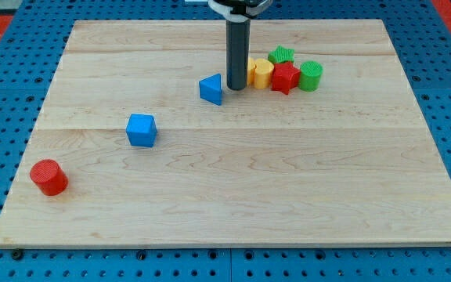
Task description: Place the green star at the top of the heart
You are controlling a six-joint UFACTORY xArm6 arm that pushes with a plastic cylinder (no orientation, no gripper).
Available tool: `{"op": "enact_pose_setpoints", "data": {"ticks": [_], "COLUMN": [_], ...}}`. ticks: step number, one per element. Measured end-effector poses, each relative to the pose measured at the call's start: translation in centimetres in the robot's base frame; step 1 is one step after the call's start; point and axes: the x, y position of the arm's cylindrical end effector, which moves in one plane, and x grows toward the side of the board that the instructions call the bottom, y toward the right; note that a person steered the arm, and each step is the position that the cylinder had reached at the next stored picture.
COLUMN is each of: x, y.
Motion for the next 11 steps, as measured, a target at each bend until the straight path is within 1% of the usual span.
{"op": "enact_pose_setpoints", "data": {"ticks": [1,2,3,5,6,7,8,9,10,11], "x": [-1.0,-1.0,-1.9,-3.6,-6.0,-6.7,-7.2,-8.8,-8.8,-4.3], "y": [1.6,7.5,9.1,7.6,6.4,8.3,13.1,13.2,18.2,20.2]}}
